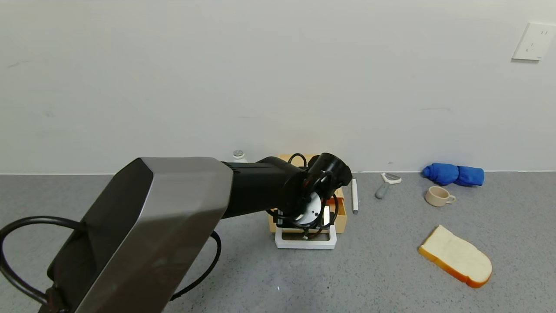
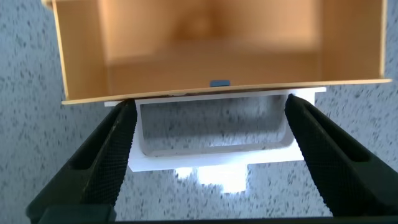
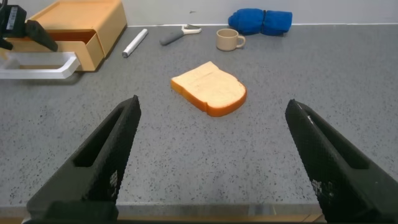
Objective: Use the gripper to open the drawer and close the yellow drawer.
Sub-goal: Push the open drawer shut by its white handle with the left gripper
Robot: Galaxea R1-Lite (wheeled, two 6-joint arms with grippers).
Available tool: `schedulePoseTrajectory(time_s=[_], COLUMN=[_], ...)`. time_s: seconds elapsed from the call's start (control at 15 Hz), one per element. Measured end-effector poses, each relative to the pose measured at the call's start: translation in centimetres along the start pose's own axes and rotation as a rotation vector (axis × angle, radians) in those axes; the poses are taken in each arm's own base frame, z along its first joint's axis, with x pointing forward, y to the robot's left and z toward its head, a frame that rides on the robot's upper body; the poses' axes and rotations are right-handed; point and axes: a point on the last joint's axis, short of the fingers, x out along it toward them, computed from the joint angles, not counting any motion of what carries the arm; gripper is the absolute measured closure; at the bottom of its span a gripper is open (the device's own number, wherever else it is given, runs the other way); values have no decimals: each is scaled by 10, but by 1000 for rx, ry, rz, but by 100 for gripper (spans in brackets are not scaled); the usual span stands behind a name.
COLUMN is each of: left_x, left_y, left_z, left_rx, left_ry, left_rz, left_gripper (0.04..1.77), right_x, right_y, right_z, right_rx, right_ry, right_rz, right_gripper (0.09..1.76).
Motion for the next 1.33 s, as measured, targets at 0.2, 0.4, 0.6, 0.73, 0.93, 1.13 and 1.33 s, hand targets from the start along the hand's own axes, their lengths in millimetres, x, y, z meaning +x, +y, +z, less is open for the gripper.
schedulePoseTrajectory(time_s=[0.2, 0.4, 0.6, 0.73, 0.93, 1.13, 1.33], left_x=[6, 12, 17, 21, 27, 29, 31], left_y=[2, 5, 7, 7, 10, 11, 12], left_z=[8, 12, 14, 17, 20, 22, 23], left_rx=[11, 19, 23, 29, 18, 18, 18], left_ry=[-44, -66, -75, -99, -117, -127, -138], left_rz=[-16, -20, -18, -24, -22, -23, -23], left_gripper=[9, 9, 9, 9, 9, 9, 9], right_x=[0, 0, 0, 0, 0, 0, 0], right_y=[0, 0, 0, 0, 0, 0, 0], right_z=[0, 0, 0, 0, 0, 0, 0], right_rx=[0, 0, 0, 0, 0, 0, 0], right_ry=[0, 0, 0, 0, 0, 0, 0], right_rz=[0, 0, 0, 0, 0, 0, 0], right_gripper=[14, 14, 14, 14, 14, 14, 14])
